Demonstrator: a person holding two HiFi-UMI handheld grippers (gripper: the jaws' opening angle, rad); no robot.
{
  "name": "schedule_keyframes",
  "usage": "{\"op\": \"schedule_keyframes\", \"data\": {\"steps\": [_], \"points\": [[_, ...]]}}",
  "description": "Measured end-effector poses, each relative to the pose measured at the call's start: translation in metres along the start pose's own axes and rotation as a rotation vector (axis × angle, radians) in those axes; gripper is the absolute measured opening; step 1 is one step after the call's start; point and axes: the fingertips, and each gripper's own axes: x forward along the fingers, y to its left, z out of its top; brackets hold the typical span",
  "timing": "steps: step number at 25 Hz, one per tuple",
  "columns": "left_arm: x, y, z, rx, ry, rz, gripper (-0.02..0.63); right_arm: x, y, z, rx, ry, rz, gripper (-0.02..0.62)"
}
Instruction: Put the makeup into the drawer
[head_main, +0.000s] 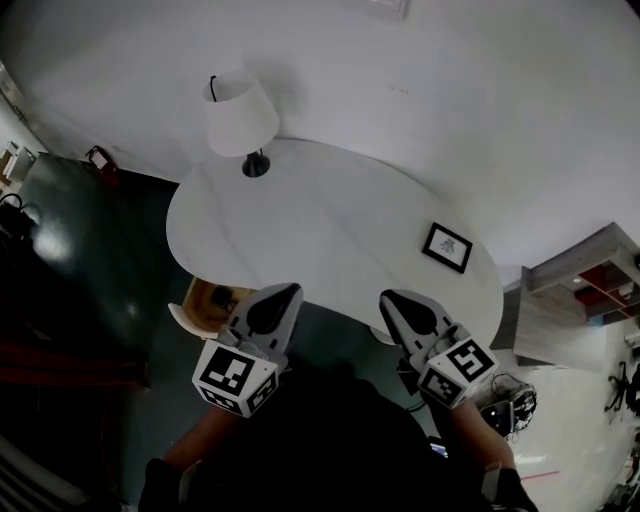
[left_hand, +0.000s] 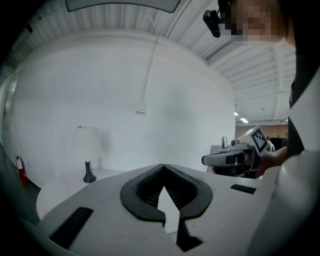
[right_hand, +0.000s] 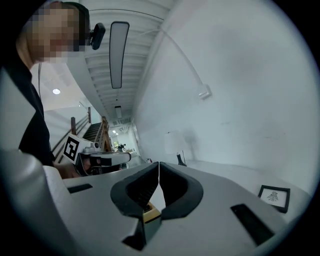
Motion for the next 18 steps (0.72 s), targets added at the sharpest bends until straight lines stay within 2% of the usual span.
{"op": "schedule_keyframes", "data": {"steps": [4, 8, 12, 18], "points": [[-0.001, 0.000, 0.010, 0.018, -0.006, -0.023, 0.011, 0.003, 0.009, 0.010, -0.024, -0.017, -0.001, 0.017], [-0.007, 0.012, 0.019, 0.015, -0.022, -0.003, 0.011, 0.012, 0.015, 0.023, -0.040, -0.045, -0.011, 0.017], [-0.017, 0.027, 0.019, 0.005, -0.012, 0.021, 0.011, 0.017, 0.016, 0.028, -0.107, -0.045, -0.028, 0.017], [-0.029, 0.040, 0.019, -0.001, -0.023, 0.036, 0.011, 0.025, 0.021, 0.034, -0.111, -0.058, -0.049, 0.016]]}}
